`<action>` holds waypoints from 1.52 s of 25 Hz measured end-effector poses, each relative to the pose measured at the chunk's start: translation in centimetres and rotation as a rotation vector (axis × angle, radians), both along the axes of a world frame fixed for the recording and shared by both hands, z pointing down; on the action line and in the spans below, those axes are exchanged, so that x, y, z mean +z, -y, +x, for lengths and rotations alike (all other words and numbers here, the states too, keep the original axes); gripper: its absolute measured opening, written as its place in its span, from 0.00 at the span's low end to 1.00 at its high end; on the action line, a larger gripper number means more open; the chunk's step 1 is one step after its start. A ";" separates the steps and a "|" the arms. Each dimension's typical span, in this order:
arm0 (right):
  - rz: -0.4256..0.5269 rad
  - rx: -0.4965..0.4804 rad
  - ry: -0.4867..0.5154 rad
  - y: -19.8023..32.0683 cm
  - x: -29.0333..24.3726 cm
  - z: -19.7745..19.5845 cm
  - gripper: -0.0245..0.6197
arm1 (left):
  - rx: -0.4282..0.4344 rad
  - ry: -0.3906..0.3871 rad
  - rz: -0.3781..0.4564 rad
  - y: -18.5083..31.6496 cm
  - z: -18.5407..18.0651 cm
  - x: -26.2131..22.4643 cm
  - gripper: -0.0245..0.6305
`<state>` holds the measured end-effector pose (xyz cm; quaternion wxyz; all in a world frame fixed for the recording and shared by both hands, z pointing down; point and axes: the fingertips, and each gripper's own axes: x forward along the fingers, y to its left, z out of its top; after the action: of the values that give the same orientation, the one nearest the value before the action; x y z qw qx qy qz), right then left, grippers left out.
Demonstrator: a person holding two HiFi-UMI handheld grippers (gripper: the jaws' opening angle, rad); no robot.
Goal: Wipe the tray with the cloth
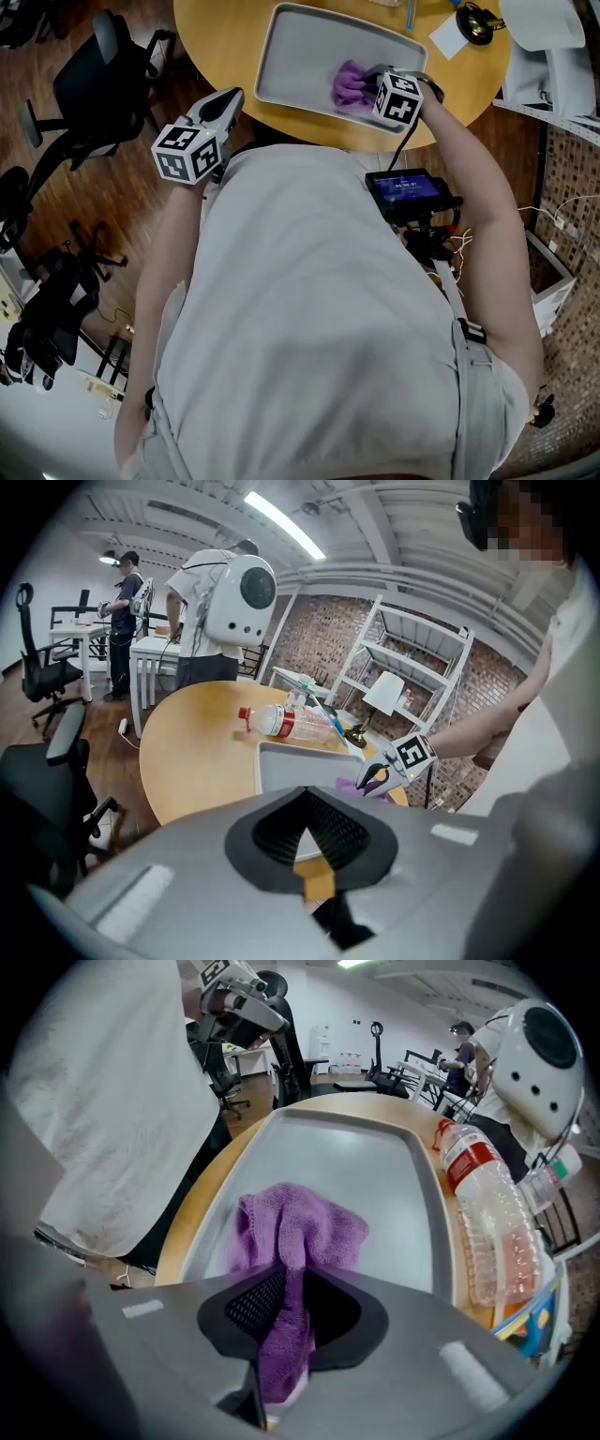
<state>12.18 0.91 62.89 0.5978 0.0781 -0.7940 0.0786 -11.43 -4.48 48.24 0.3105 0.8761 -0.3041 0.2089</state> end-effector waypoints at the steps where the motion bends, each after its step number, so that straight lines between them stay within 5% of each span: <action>1: 0.012 0.003 -0.006 0.9 0.0 0.4 0.15 | -0.007 0.002 -0.002 0.1 -0.2 0.1 0.04; 11: 0.162 0.113 -0.077 10.5 -0.2 1.6 0.13 | -0.055 0.002 -0.020 0.7 -3.7 0.7 0.04; 23: 0.256 0.088 -0.127 12.0 -0.5 0.7 0.12 | -0.071 -0.005 -0.013 0.2 -3.4 0.2 0.04; 32: 0.228 0.151 -0.143 13.7 -0.9 -1.4 0.11 | -0.119 -0.009 -0.009 -0.8 -4.4 0.0 0.04; 38: 0.154 0.162 -0.105 9.7 0.5 -2.9 0.11 | -0.105 -0.028 -0.019 -0.7 -3.9 1.2 0.04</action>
<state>9.23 -8.78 63.37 0.6224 0.1918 -0.7564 0.0610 -15.34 -3.74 49.40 0.3336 0.8587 -0.3434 0.1830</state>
